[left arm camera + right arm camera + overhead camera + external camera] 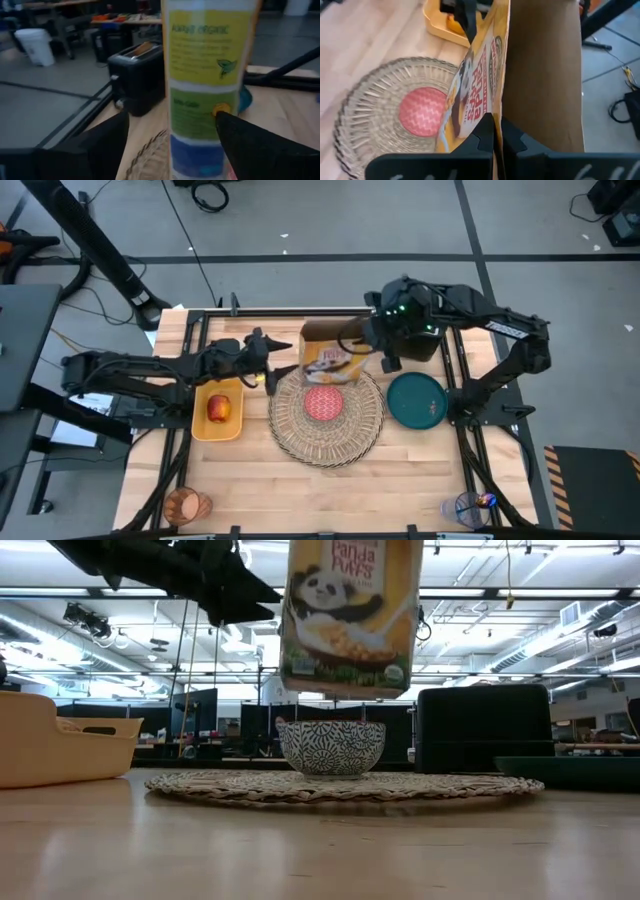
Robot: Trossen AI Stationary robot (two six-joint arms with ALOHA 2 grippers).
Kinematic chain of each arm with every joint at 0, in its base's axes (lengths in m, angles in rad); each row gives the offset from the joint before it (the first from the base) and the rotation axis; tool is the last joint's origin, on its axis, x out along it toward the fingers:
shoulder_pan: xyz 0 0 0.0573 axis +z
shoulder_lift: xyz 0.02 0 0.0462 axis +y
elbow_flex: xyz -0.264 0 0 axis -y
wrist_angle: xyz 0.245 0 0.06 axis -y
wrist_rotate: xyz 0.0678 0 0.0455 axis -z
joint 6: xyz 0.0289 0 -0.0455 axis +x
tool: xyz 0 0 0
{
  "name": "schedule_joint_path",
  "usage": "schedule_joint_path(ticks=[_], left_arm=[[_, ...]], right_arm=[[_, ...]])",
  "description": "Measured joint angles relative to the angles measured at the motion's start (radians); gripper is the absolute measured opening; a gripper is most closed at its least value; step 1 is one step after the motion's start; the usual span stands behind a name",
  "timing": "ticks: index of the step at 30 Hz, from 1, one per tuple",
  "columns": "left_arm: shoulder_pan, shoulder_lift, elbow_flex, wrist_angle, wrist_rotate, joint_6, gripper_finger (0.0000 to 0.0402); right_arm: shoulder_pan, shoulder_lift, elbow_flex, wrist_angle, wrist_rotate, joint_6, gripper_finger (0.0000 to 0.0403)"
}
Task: Arrange a breakfast setting
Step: Pour the cereal from the yellow cereal box into the red bowl on the brown table mat
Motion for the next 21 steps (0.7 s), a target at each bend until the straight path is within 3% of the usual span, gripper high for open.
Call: schedule_joint_path(ticks=[4,10,17,21], left_arm=[[0.0,0.03,-0.001,0.076,0.104,0.001,0.0309],[-0.002,0.055,-0.001,0.114,0.145,0.001,0.0309],[-0.002,0.049,0.0,0.131,0.346,0.029,0.0309],[-0.002,0.051,0.0,0.165,0.354,0.031,0.0309]], right_arm=[[0.04,0.001,0.0,0.003,0.046,0.016,0.0005],[0.079,0.004,0.0,-0.004,0.065,0.014,0.0005],[0.099,-0.013,0.0,-0.038,0.078,0.015,0.0005],[0.112,-0.018,0.0,-0.031,0.078,0.015,0.0005]])
